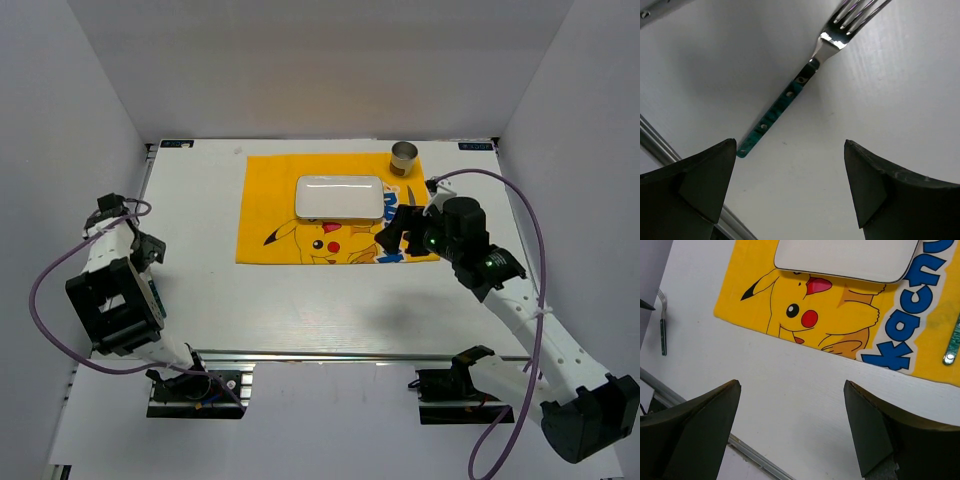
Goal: Set the dinner table for one person
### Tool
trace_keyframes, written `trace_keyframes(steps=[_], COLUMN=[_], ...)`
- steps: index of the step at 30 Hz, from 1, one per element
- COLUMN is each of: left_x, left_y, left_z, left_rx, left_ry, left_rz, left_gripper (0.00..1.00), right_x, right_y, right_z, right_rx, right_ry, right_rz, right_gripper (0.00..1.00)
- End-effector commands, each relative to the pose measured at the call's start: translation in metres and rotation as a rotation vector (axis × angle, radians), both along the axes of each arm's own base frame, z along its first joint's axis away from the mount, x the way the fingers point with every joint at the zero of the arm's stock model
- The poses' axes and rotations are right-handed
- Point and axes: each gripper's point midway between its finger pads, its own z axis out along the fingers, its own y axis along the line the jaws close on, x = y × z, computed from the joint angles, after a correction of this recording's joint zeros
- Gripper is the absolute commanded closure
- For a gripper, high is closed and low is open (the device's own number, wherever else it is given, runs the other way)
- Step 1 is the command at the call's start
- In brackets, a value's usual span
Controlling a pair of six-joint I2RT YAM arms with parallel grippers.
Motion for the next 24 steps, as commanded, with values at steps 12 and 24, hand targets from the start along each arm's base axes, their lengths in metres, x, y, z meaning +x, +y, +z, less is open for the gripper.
trace_keyframes(steps=[12,24], left_x=[0.001,0.011], left_y=[0.013,0.000], left_z=[-0.050,-0.077], left_rx=[-0.043,-0.133], left_ry=[0.078,0.090], left_rz=[-0.001,-0.077], left_gripper=[0.13,1.00], right_x=[0.010,0.011], right_y=[0.019,0.005], right_z=[0.027,0.059], right_rx=[0.066,0.086], right_ry=[-0.089,-0.136], right_rz=[0.078,-0.013], right_gripper=[0.11,0.11])
